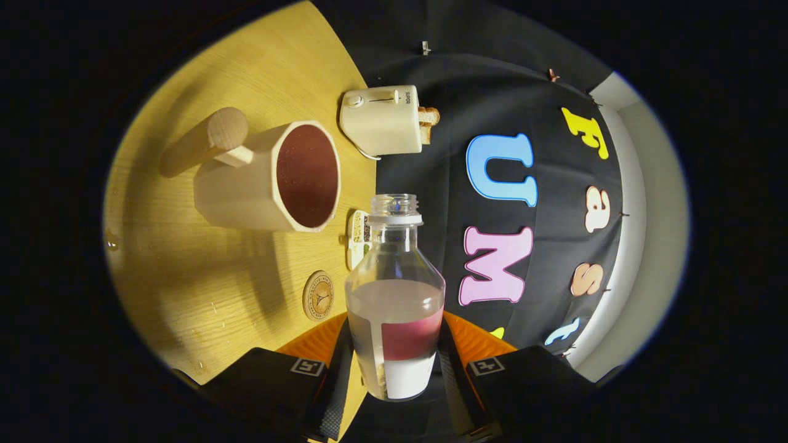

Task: Take the bottle from table, then pour the juice into the cup, finally place the bottle on the coaster

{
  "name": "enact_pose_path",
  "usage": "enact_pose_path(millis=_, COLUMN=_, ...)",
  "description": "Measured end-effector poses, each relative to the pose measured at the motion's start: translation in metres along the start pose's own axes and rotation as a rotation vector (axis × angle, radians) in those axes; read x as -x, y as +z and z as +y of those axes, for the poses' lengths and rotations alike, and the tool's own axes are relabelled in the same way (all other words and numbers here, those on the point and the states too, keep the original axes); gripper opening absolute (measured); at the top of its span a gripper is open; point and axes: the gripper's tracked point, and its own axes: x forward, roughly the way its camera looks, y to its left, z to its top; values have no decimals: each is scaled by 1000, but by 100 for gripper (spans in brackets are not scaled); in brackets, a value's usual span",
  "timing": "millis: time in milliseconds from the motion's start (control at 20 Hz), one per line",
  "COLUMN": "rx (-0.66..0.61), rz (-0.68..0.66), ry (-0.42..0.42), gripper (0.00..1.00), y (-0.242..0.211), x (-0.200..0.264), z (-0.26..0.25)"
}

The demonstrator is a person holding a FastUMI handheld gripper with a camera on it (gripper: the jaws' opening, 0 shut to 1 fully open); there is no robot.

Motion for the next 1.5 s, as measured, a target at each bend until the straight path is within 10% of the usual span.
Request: enact_pose_path(millis=1500, rx=259, rz=-77, ry=-54, gripper=69, y=3, x=-7, z=-11)
